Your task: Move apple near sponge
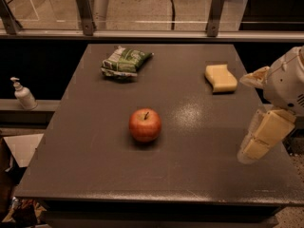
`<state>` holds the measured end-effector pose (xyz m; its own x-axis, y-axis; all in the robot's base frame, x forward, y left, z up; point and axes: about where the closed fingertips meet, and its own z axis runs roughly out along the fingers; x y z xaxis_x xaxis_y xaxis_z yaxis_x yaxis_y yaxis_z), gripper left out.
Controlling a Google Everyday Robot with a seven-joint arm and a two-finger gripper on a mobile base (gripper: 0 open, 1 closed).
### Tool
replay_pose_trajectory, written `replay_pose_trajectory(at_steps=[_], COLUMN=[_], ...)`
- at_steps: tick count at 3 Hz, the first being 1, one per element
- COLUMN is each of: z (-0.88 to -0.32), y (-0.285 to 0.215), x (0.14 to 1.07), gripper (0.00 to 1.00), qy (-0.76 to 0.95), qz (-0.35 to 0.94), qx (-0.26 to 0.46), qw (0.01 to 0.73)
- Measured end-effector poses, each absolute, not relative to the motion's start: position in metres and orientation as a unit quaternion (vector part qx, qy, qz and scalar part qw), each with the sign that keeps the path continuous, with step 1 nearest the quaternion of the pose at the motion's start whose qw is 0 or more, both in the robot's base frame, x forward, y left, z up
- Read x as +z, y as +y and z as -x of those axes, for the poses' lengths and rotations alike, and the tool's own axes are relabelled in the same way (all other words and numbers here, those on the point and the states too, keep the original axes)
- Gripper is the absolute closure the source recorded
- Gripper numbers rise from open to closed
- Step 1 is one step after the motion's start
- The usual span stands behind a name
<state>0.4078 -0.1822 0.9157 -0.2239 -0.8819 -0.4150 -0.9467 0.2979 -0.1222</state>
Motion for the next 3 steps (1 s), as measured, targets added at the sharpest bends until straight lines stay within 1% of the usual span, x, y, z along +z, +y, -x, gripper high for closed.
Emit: replay_pose_trajectory(at_steps=[1, 3], z=[-0.401, -0.394], y=[-0.152, -0.074], x=[0.889, 0.852], gripper=[0.00, 0.00], qy=[0.768, 0.709], qz=[0.583, 0.592], qx=[0.144, 0.268], qw=[0.224, 0.275])
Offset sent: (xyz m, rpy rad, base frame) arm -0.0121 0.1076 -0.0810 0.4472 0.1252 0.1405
